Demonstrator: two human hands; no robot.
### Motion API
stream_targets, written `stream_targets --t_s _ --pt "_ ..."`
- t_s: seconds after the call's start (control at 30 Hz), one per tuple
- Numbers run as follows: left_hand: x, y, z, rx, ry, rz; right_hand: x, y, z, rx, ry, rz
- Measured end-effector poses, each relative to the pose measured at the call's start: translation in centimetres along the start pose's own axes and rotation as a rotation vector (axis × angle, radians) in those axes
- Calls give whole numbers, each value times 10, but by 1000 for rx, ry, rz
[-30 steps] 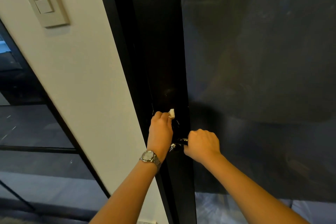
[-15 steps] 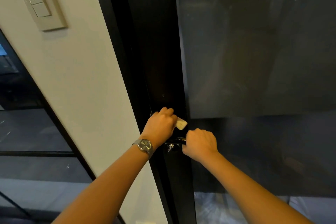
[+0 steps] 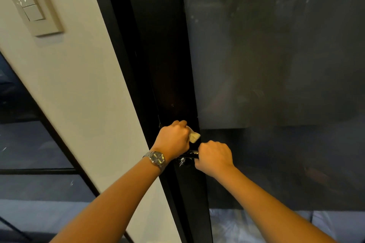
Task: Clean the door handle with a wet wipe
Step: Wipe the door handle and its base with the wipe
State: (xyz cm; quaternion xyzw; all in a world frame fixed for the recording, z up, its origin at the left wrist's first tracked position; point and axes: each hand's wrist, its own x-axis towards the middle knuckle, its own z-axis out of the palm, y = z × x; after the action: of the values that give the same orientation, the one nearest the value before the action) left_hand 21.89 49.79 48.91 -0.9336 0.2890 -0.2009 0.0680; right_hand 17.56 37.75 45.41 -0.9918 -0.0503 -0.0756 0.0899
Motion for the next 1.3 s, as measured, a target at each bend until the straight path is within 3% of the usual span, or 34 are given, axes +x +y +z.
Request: stream_targets --t_s 0.13,0.23,0.4,0.47,0.6,0.7,0.77,0.83,0.93,1.03,1.1,1.17,1.3 --pt "12 10 -6 111 -157 36 -2 0 -1 5 8 7" --pt "13 -1 -7 11 -116 -31 -3 1 0 4 -7 -13" --pt "-13 -10 12 -465 181 -280 -3 1 -2 23 -3 -7" --pt "-19 -5 22 -620 278 -480 -3 0 -2 18 -6 -4" --pt "-31 0 37 -1029 139 -900 -3 0 -2 18 -4 12" --pt "-37 6 42 -1752 33 -1194 -2 0 -1 29 0 8" --pt "-37 6 41 -2079 56 -1277 -2 0 -1 35 -1 6" --pt "-37 1 41 -2178 122 -1307 -2 0 0 42 -9 3" --pt "-37 0 42 -1795 152 -1213 -2 0 -1 30 -3 8" --pt "-39 6 42 -1236 234 -955 -1 -1 0 -2 10 16" --pt "-37 8 38 -1008 329 -804 -1 -2 0 -9 3 26" --pt "-29 9 35 -907 354 -719 -1 -2 0 -12 -1 40" --pt "-16 10 33 -889 323 -794 0 -3 0 -17 -3 43"
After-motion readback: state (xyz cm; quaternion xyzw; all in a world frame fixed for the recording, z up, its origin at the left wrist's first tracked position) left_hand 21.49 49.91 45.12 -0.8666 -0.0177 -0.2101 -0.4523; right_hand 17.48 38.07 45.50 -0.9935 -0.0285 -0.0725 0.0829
